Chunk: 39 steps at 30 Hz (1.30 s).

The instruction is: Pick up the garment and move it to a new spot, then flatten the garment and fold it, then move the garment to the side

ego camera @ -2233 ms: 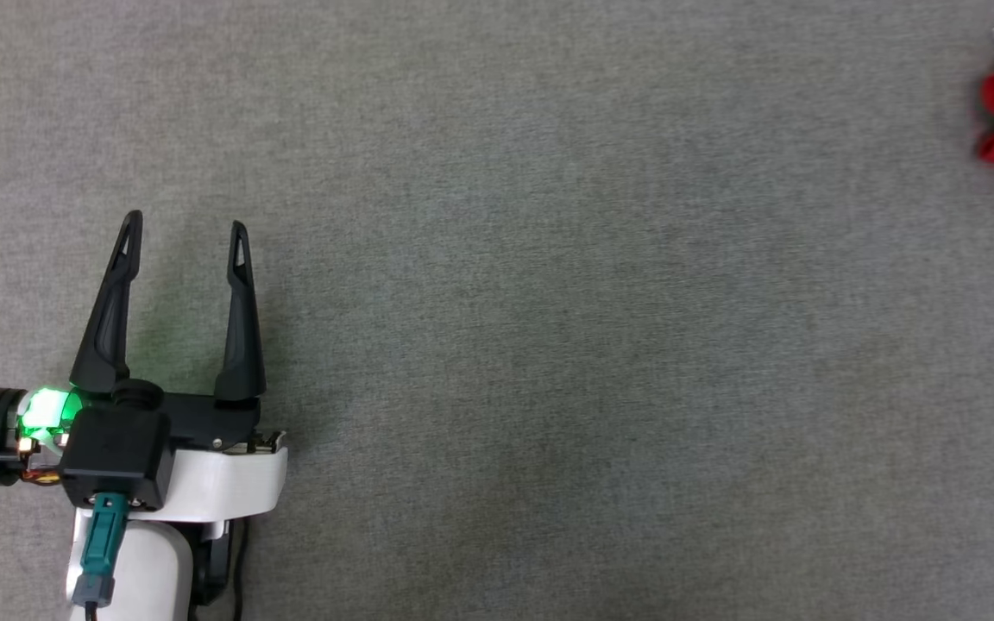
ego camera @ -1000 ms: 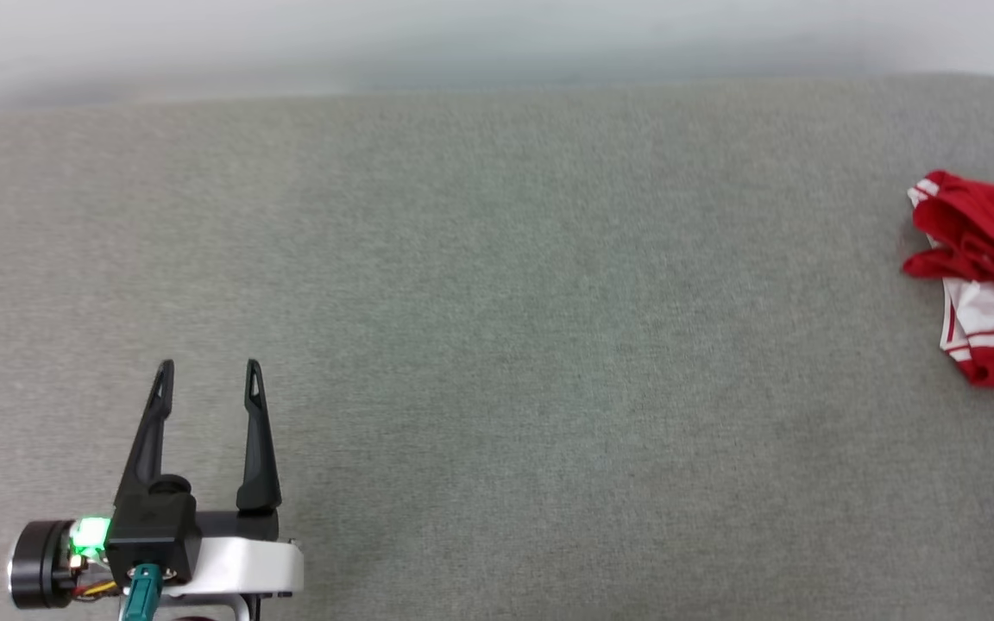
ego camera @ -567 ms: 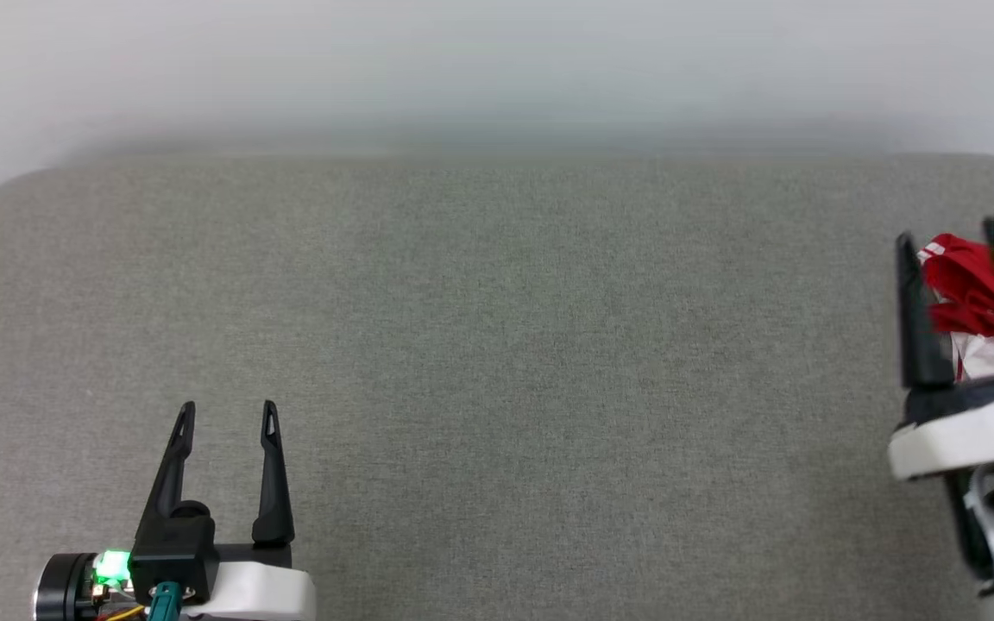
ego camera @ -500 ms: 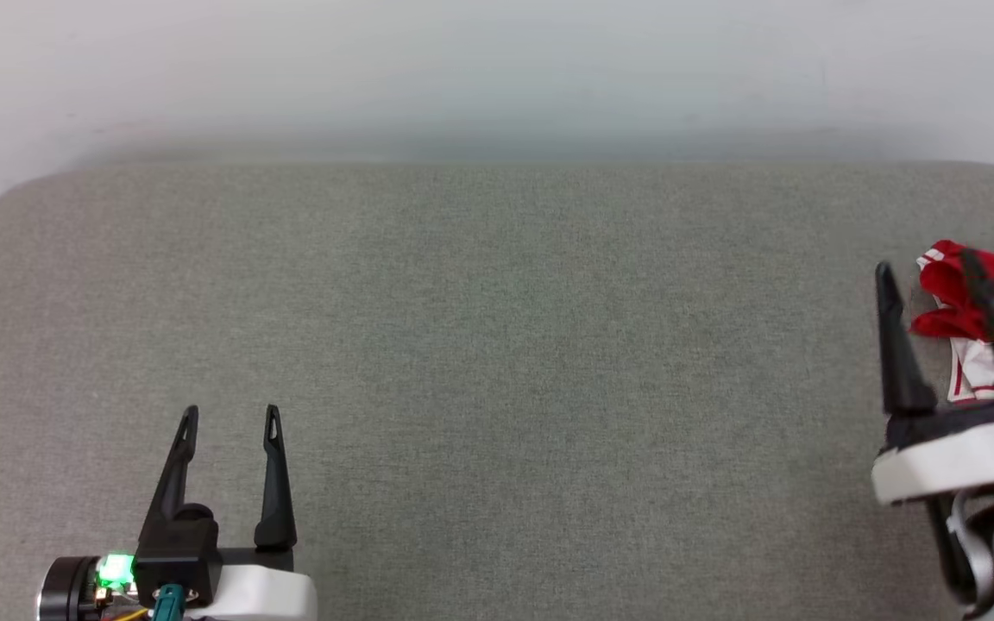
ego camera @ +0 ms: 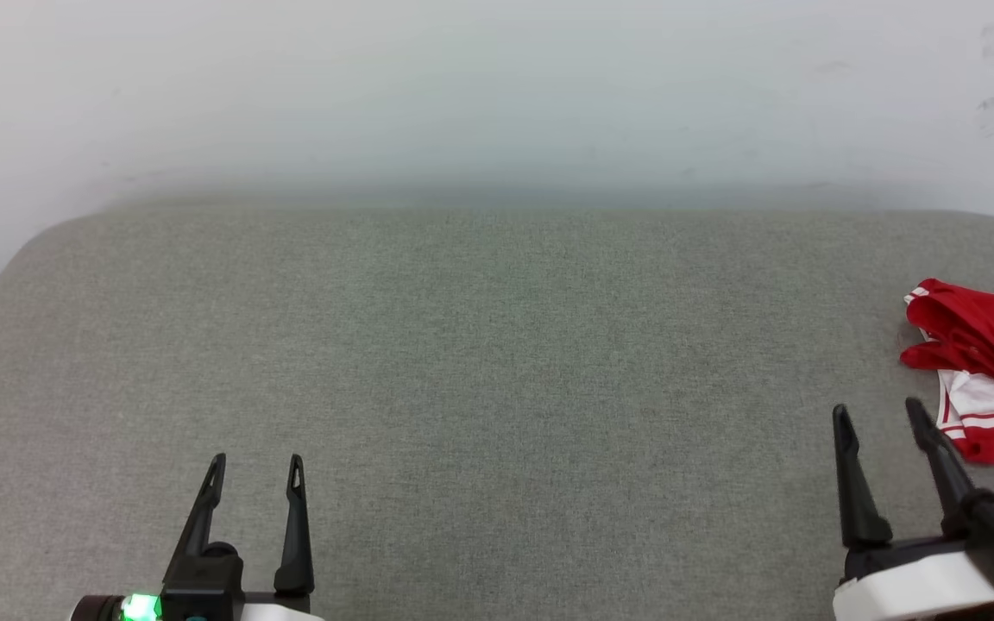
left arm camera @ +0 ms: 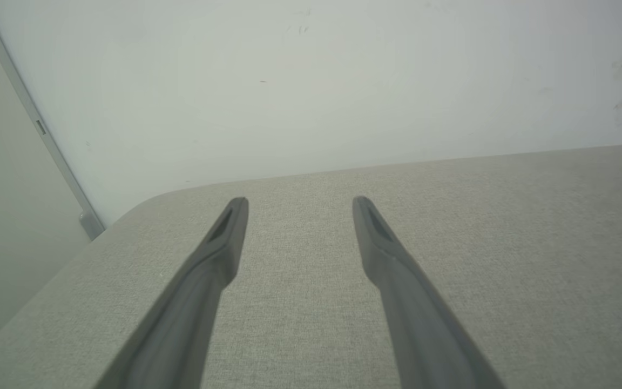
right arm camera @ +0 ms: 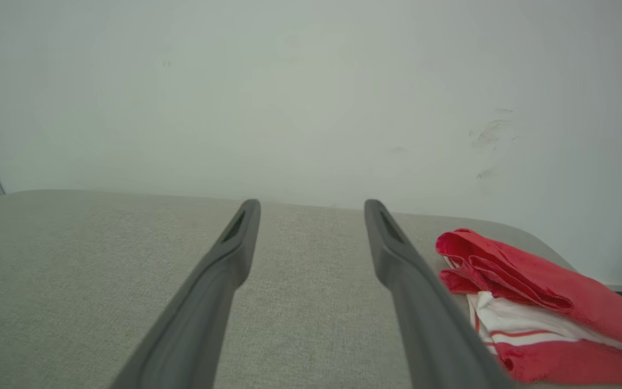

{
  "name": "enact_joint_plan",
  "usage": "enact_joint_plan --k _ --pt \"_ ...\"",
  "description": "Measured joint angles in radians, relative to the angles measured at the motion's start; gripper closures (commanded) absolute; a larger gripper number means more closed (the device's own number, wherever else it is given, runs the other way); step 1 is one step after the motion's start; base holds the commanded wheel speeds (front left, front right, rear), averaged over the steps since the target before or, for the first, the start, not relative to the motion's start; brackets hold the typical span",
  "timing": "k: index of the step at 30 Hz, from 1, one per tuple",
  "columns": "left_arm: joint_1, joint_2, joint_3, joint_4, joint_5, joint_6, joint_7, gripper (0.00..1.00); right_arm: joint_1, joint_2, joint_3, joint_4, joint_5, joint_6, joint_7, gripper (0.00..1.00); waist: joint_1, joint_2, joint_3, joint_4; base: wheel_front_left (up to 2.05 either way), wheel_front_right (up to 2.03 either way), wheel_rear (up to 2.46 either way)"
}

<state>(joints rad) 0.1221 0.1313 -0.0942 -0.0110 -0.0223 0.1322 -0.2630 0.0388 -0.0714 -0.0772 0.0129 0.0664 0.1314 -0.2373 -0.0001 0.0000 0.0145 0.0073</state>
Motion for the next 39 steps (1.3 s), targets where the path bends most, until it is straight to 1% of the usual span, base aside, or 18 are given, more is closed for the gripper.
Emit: enact_joint_plan --k 7,14,27,28,32,39 --pt "0.016 -0.008 -0.007 0.006 0.0 -0.005 0.0 0.0 0.072 0.014 0.0 -0.007 0.014 0.0 -0.006 0.0 0.0 0.0 -0.024 -0.001 0.0 0.0 0.0" --pt "0.031 -0.011 -0.003 0.01 -0.003 -0.008 0.0 0.0 0.11 0.018 0.002 -0.017 0.037 0.0 -0.009 0.0 0.0 0.0001 -0.04 -0.005 0.0 0.0 0.0" --pt "0.037 -0.018 0.003 0.018 -0.01 -0.017 0.0 0.0 0.126 0.019 0.009 -0.01 0.059 0.0 -0.01 0.0 0.0001 0.0 -0.047 -0.012 0.0 0.0 0.0" --pt "0.037 -0.018 0.002 0.026 -0.01 -0.017 0.0 1.0 0.126 0.019 0.009 -0.002 0.059 0.0 -0.009 1.0 0.0001 0.0 -0.047 -0.012 0.0 0.0 0.0" --pt "0.049 -0.02 -0.001 0.062 -0.015 -0.018 0.002 1.0 0.131 0.019 0.012 0.034 0.063 0.0 -0.007 1.0 0.0002 0.0 -0.047 -0.012 0.0 0.0 0.0" --pt "0.046 -0.02 0.005 0.077 -0.167 -0.036 0.029 1.0 0.126 0.017 0.018 0.053 0.206 0.0 0.018 1.0 0.0001 0.0 -0.044 -0.012 0.0 0.0 0.0"
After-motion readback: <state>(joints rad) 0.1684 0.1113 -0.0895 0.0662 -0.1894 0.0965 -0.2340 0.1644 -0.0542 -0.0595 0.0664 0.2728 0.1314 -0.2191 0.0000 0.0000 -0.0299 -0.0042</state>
